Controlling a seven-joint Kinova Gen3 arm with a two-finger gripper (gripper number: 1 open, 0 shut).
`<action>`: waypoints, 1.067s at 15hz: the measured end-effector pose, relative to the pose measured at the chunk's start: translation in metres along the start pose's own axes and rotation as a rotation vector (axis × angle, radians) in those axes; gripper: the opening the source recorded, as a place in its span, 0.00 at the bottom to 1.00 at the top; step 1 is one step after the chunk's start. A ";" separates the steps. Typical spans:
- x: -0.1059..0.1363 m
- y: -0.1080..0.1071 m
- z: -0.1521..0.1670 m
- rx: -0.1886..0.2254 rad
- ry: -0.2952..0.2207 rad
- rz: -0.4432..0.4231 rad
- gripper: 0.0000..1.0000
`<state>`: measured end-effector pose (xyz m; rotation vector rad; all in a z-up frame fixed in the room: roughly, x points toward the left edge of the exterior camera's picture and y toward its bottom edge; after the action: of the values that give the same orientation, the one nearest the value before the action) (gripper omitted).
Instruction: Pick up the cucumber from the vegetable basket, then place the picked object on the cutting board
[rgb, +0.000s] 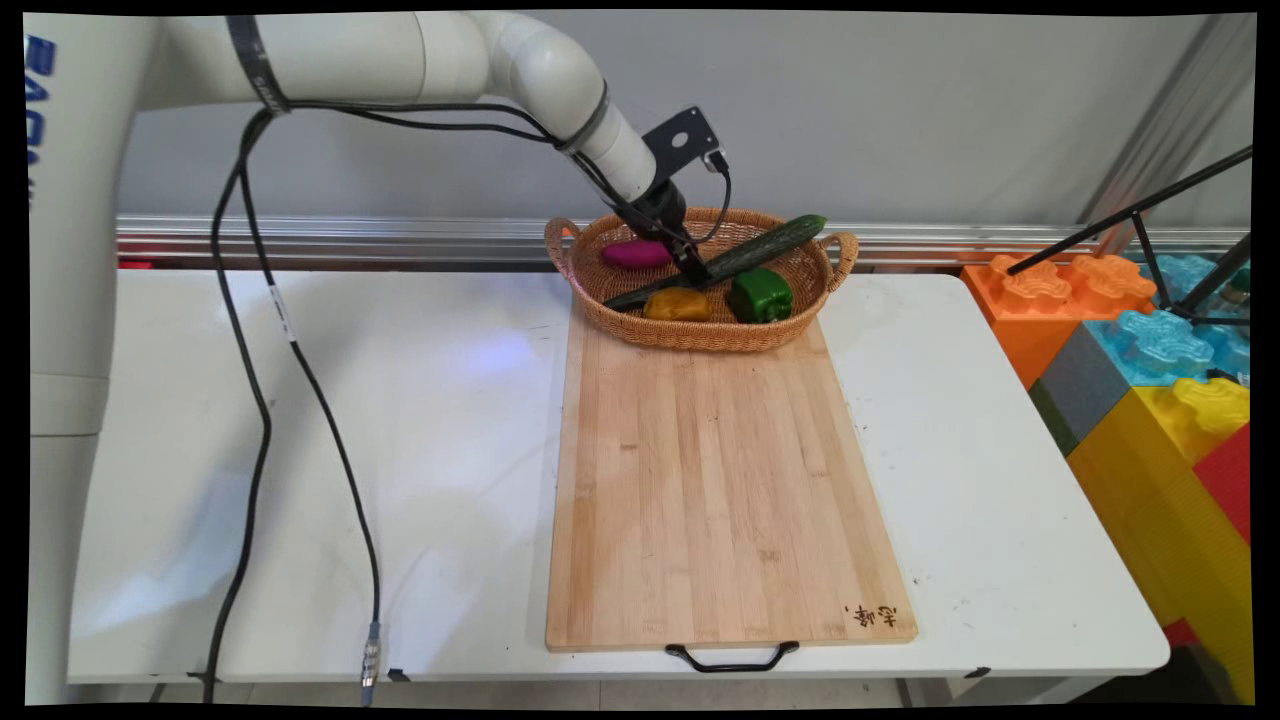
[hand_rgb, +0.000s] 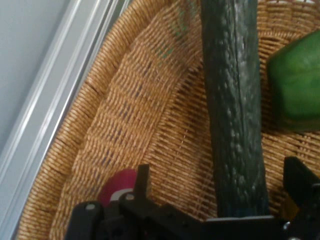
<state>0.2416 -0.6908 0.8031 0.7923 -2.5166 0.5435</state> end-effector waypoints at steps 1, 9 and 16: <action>-0.001 -0.001 0.005 -0.005 -0.005 -0.008 1.00; -0.005 0.004 0.022 -0.045 -0.020 -0.046 0.00; 0.002 0.016 -0.012 -0.044 0.005 -0.035 0.00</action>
<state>0.2337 -0.6739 0.8106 0.8166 -2.4962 0.4762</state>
